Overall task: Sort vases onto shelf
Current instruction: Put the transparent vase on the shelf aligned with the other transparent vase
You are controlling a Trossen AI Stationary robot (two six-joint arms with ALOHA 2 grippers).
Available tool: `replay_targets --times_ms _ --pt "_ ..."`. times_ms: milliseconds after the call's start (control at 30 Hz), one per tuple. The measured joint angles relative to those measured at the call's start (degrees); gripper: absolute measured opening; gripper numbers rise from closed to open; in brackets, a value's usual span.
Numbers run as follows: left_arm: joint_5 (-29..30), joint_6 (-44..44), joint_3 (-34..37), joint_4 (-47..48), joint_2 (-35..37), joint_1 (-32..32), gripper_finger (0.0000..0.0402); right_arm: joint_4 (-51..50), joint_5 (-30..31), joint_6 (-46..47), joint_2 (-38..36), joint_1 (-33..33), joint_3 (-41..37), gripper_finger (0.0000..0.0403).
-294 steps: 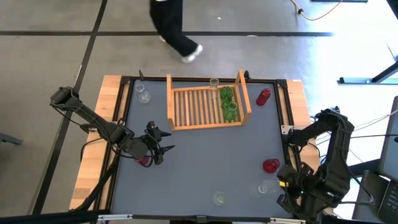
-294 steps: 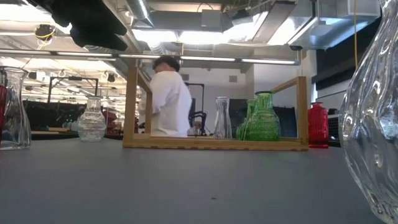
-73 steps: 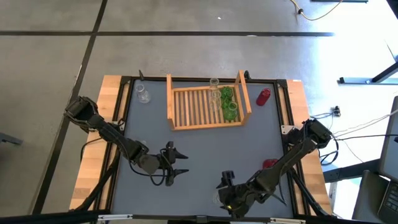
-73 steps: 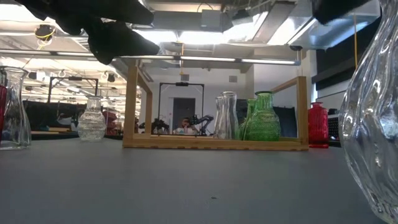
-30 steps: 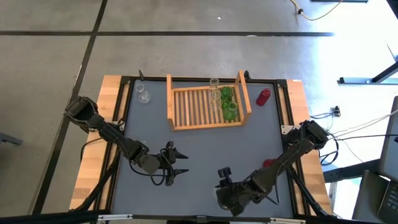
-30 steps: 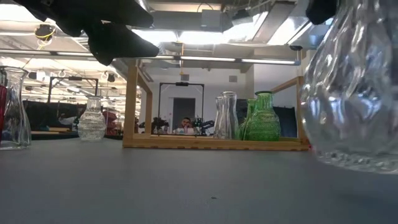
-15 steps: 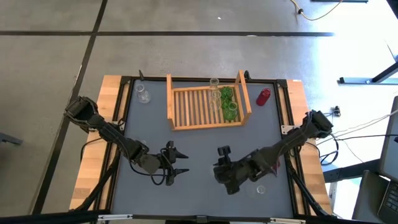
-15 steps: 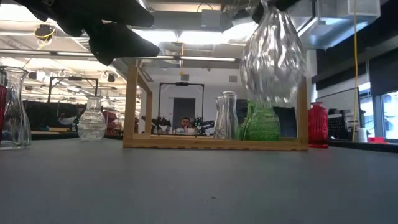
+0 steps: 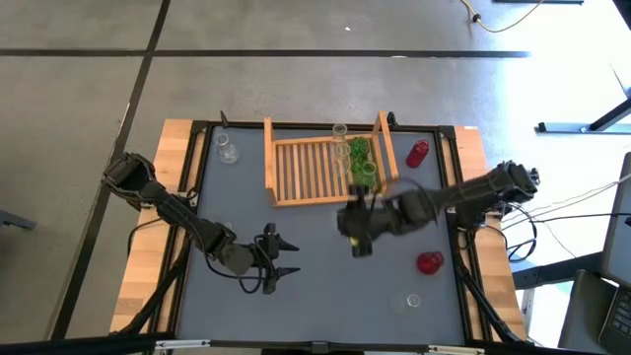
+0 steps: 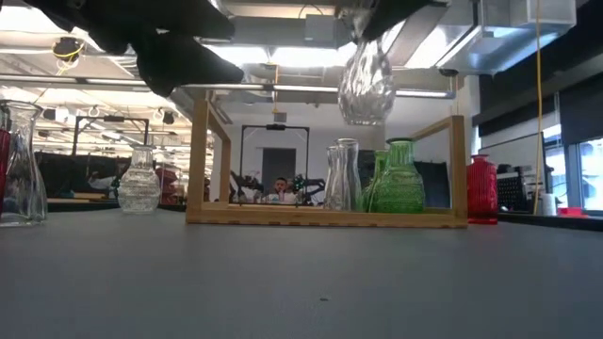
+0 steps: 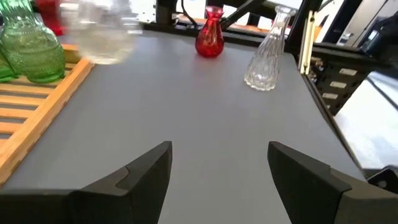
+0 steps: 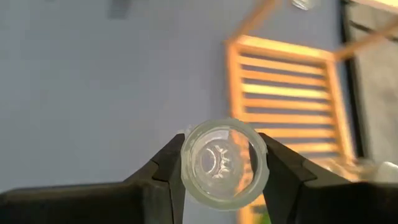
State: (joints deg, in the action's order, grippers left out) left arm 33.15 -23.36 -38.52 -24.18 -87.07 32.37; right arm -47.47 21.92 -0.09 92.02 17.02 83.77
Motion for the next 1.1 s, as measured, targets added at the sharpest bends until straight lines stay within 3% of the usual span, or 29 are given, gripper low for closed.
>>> replay_targets --times_ms 233,533,933,1100 --pt "-0.16 0.03 0.0 -0.9 0.0 -1.32 0.0259 2.28 -4.24 -1.96 -0.45 -12.73 -4.76 0.0139" --pt "-1.31 2.29 0.0 -0.91 0.0 -4.36 0.0259 14.71 -9.49 -5.66 -0.42 -24.4 -12.64 0.014" --pt "-11.22 6.04 0.0 -0.81 0.0 -8.04 0.0259 21.72 -16.42 -9.57 -0.25 -30.5 -16.96 0.014" --pt "-11.21 7.81 0.0 -1.04 0.0 -9.19 0.0259 23.45 -17.09 -10.78 -0.25 -31.11 -19.65 0.014"
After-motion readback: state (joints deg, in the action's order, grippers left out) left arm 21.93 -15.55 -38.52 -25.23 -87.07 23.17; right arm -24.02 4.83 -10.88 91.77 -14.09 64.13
